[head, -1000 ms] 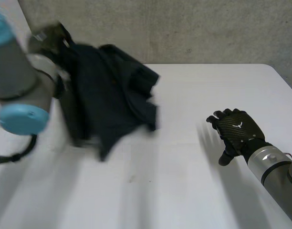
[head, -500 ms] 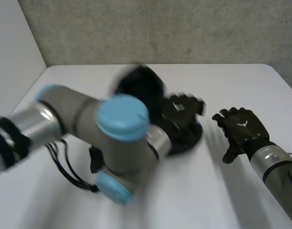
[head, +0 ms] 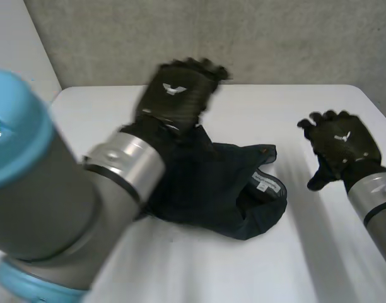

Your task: Fold the shorts.

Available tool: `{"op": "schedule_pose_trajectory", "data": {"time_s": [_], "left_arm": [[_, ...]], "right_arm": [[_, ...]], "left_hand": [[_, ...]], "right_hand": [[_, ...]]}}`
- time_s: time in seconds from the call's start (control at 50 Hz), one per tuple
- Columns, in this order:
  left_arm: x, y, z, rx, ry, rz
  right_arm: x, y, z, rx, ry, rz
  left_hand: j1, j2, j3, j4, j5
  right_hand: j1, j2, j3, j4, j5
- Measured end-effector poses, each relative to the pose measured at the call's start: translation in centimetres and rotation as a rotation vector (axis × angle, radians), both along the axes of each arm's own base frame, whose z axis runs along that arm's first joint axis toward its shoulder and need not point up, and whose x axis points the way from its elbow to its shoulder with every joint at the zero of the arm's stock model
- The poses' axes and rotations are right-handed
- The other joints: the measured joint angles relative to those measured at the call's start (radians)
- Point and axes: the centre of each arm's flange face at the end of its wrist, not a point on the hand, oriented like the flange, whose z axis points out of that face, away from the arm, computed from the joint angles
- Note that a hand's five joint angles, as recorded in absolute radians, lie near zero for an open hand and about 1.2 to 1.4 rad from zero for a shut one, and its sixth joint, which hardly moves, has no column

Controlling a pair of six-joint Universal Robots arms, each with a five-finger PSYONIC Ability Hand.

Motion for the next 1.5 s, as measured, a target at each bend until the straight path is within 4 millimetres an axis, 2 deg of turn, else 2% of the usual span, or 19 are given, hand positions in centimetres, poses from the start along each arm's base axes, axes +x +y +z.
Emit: {"op": "schedule_pose_trajectory", "data": {"time_s": [0.16,0.3,0.4,0.58,0.6,0.64,0.7,0.74,0.84,0.94,1.0,1.02,1.18,1.26,1.34,1.42,1.46,1.48,1.5], "left_arm": [[6.0,-4.5,-2.7,0.175,-0.053,0.236],[9.1,-6.1,-7.0,0.339,-0.124,0.351],[9.9,-7.4,-11.2,0.439,-0.182,0.386],[9.2,-8.8,-15.6,0.518,-0.235,0.367],[8.9,-9.2,-16.5,0.529,-0.244,0.364],[8.7,-9.7,-17.1,0.535,-0.250,0.362],[8.3,-10.3,-17.8,0.541,-0.255,0.359],[8.1,-10.6,-17.8,0.536,-0.253,0.358],[7.7,-11.0,-15.3,0.476,-0.213,0.349],[7.7,-10.3,-7.6,0.288,-0.105,0.332],[7.9,-9.8,-5.3,0.228,-0.080,0.328],[8.5,-8.5,-0.4,0.087,-0.039,0.326],[10.3,-3.5,9.9,-0.266,-0.021,0.326],[10.4,-2.1,11.9,-0.335,-0.027,0.308],[9.9,-2.6,11.5,-0.322,-0.049,0.295],[8.4,-5.3,8.1,-0.225,-0.117,0.279],[8.4,-5.3,8.1,-0.225,-0.117,0.279],[7.4,-7.3,5.2,-0.155,-0.173,0.271],[7.2,-7.8,4.4,-0.138,-0.188,0.269]], "right_arm": [[1.5,3.5,5.0,0.025,-0.011,0.093],[5.3,7.2,6.3,0.091,-0.009,0.260],[9.2,9.4,4.1,0.161,0.051,0.358],[12.0,9.6,-1.3,0.240,0.173,0.339],[12.6,9.4,-2.5,0.226,0.211,0.323],[13.1,9.2,-3.2,0.202,0.239,0.310],[13.9,8.6,-4.2,0.118,0.300,0.283],[14.3,8.2,-4.1,0.058,0.328,0.273],[14.4,7.2,-1.8,-0.060,0.340,0.246],[12.7,4.8,4.4,-0.204,0.264,0.150],[12.1,4.4,6.2,-0.238,0.240,0.126],[10.4,4.0,11.1,-0.321,0.187,0.085],[7.0,5.5,19.7,-0.412,0.147,0.069],[6.4,5.9,20.9,-0.397,0.161,0.075],[6.5,5.1,20.2,-0.360,0.185,0.078],[7.7,2.5,16.5,-0.258,0.244,0.090],[7.7,2.5,16.5,-0.258,0.244,0.090],[8.4,0.8,13.7,-0.191,0.282,0.097],[8.6,0.5,13.2,-0.178,0.289,0.099]], "left_hand": [[0.000,0.000,0.000,0.000,0.000],[0.000,0.000,0.000,0.000,0.000],[0.000,0.000,0.000,0.000,0.000],[0.004,0.016,0.003,0.006,0.020],[0.205,0.199,0.188,0.193,0.207],[0.379,0.352,0.346,0.349,0.357],[0.715,0.735,0.726,0.713,0.710],[0.814,0.884,0.871,0.874,0.866],[0.814,0.930,0.913,0.930,0.895],[0.814,0.930,0.915,0.930,0.895],[0.814,0.930,0.915,0.930,0.895],[0.814,0.930,0.915,0.930,0.895],[0.814,0.932,0.919,0.934,0.895],[0.814,0.934,0.919,0.935,0.895],[0.814,0.934,0.920,0.935,0.895],[0.814,0.934,0.920,0.935,0.895],[0.814,0.934,0.920,0.935,0.895],[0.814,0.934,0.920,0.935,0.895],[0.814,0.934,0.920,0.935,0.895]], "right_hand": [[0.000,0.000,0.000,0.000,0.000],[0.000,0.000,0.000,0.000,0.000],[0.000,0.000,0.000,0.000,0.000],[0.001,0.001,0.001,0.000,0.001],[0.016,0.034,0.039,0.018,0.023],[0.116,0.140,0.156,0.129,0.128],[0.687,0.800,0.794,0.768,0.736],[0.772,0.933,0.920,0.911,0.879],[0.782,0.949,0.944,0.942,0.899],[0.782,0.949,0.944,0.942,0.899],[0.782,0.949,0.953,0.945,0.899],[0.783,0.949,0.953,0.952,0.899],[0.786,0.949,0.953,0.953,0.899],[0.786,0.949,0.953,0.953,0.899],[0.786,0.949,0.953,0.953,0.899],[0.786,0.949,0.953,0.953,0.899],[0.786,0.949,0.953,0.953,0.899],[0.786,0.949,0.953,0.953,0.899],[0.786,0.949,0.953,0.953,0.899]]}}
